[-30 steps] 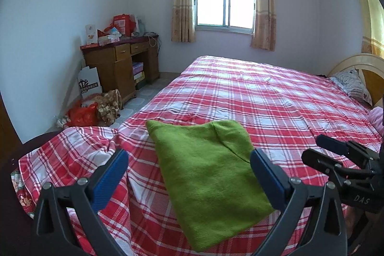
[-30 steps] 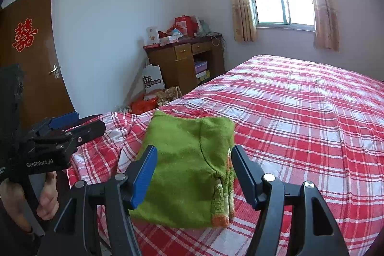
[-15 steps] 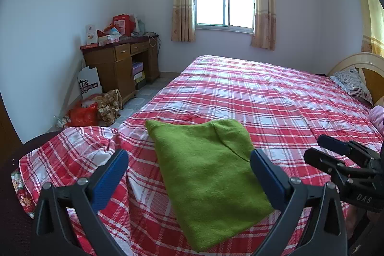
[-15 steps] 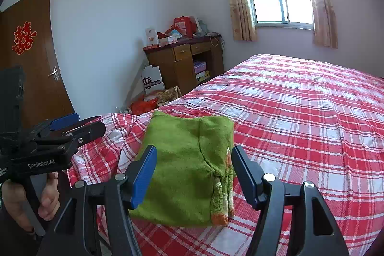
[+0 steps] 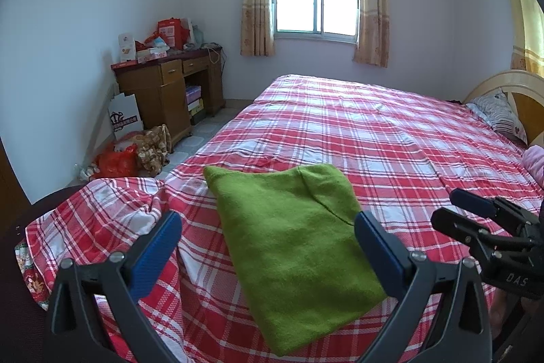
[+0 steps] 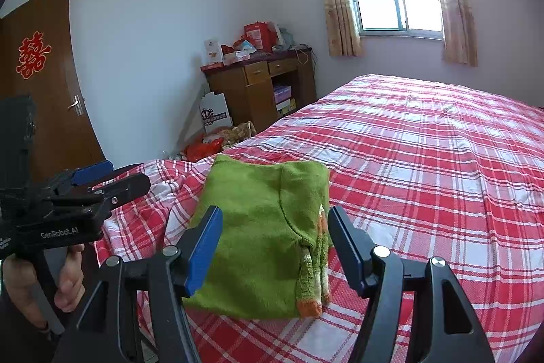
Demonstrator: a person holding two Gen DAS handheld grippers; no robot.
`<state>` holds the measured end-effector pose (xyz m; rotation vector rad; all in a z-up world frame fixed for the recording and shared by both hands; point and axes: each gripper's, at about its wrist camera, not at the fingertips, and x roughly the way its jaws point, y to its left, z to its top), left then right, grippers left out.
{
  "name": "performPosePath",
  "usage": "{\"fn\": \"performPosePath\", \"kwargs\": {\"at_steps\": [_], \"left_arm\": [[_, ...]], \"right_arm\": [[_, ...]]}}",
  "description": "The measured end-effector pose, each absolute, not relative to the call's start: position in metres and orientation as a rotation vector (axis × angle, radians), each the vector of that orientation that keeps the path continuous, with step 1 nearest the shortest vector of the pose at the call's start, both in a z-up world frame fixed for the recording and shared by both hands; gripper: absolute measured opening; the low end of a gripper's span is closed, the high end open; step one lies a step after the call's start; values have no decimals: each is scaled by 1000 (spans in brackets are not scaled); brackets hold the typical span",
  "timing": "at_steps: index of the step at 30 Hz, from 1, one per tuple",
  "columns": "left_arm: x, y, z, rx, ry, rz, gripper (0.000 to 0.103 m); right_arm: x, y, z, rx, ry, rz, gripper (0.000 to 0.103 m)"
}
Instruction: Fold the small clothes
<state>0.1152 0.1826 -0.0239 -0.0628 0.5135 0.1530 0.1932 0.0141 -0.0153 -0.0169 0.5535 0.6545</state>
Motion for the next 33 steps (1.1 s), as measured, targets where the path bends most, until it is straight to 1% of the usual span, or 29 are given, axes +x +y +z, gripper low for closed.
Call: {"fn": "performPosePath", "kwargs": {"at_steps": [18, 33], "left_arm": [[109, 188, -17, -86, 478, 169, 103], [113, 191, -24, -73, 481, 173, 103]], "right_arm": [[179, 11, 2, -5, 485, 677, 65], [182, 11, -3, -11, 501, 673, 65]]}}
